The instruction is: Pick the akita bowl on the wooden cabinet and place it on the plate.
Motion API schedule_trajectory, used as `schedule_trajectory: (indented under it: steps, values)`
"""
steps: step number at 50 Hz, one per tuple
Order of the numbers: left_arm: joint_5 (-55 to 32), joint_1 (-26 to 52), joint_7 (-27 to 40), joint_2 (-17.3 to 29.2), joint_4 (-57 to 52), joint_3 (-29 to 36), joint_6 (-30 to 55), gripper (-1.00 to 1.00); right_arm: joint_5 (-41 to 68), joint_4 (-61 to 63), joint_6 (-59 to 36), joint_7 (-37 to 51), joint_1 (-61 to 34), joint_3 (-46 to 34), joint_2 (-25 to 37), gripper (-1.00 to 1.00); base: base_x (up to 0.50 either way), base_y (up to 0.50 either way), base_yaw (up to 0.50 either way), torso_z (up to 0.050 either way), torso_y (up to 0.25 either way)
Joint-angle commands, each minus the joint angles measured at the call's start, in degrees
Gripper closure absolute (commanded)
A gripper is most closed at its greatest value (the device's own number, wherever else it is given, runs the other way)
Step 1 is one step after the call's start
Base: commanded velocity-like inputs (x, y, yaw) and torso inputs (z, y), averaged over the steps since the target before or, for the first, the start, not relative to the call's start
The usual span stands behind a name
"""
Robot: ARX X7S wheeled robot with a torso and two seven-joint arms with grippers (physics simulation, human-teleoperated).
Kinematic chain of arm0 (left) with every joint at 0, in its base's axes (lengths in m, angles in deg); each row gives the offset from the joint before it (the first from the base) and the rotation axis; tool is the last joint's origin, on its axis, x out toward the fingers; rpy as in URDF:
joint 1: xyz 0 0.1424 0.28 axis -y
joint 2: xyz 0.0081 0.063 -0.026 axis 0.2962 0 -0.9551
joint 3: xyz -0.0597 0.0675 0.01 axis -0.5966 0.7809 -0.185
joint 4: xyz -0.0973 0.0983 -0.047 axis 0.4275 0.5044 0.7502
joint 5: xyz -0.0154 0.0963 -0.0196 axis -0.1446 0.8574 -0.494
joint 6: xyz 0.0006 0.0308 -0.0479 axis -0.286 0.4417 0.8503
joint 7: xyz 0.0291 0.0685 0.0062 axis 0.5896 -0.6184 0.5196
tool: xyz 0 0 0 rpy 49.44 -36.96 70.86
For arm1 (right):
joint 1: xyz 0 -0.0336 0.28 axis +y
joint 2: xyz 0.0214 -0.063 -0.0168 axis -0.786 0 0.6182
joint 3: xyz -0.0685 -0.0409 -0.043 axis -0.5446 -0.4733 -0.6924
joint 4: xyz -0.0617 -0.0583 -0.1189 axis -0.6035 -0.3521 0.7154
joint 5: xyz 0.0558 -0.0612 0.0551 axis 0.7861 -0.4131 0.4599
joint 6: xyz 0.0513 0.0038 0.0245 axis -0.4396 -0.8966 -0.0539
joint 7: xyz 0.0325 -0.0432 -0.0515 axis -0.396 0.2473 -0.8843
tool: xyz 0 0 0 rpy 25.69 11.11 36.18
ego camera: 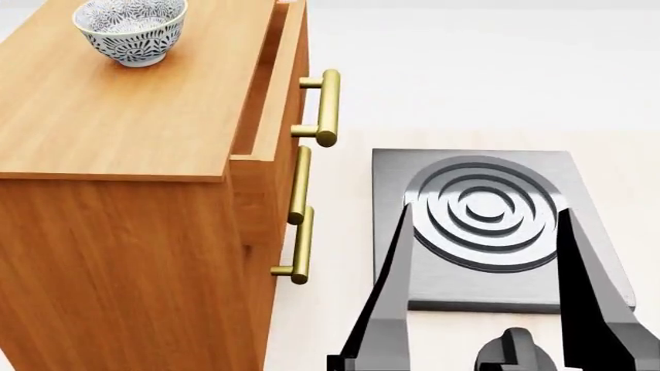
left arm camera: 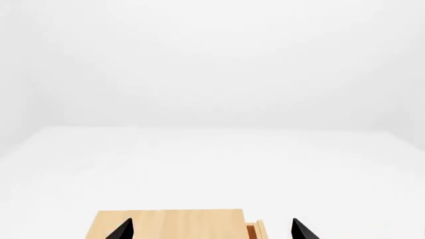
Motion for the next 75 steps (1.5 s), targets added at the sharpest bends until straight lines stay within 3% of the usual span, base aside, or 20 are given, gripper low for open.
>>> schedule_trajectory:
  steps: [1,5,14,29,43,61,75]
  values:
    - [16.85,-1.05,5.06,0.97,1.93,-23.53,3.23,-1.0,0.2,-0.16,0.17,0.17,-0.17,-0.21,0.24,-1.0,0.0,0.0,0.0,0.0,0.0]
    - [19.6,-0.99,8.95,1.71,1.93,-28.74,1.63,-1.0,0.24,-0.39,0.24,0.19,-0.26,-0.36,0.26,-1.0,0.0,0.0,0.0,0.0,0.0]
    - [23.68,0.13,13.71,2.36,1.93,-25.83,1.63,-1.0,0.09,-0.38,0.09,0.31,-0.56,-0.92,0.3,-1.0,0.0,0.0,0.0,0.0,0.0]
    - [23.63,2.23,9.64,1.49,1.93,-16.95,3.94,-1.0,-0.16,-0.53,0.34,0.48,-0.69,-1.72,0.41,-1.0,0.0,0.0,0.0,0.0,0.0]
    - [21.91,2.76,10.07,1.92,1.93,-19.0,3.23,-1.0,-0.04,-0.9,0.58,0.65,-0.85,-2.02,0.57,-1.0,0.0,0.0,0.0,0.0,0.0]
    - [23.13,2.8,9.13,2.28,1.93,-18.99,3.56,-1.0,-0.26,-0.77,0.6,1.0,-0.98,-2.59,0.89,-1.0,0.0,0.0,0.0,0.0,-0.243]
    - [22.63,2.61,8.86,2.86,1.93,-18.5,7.04,-1.0,-0.21,-0.94,0.92,1.12,-1.05,-2.91,1.09,-1.0,0.0,0.0,0.0,0.0,-0.003]
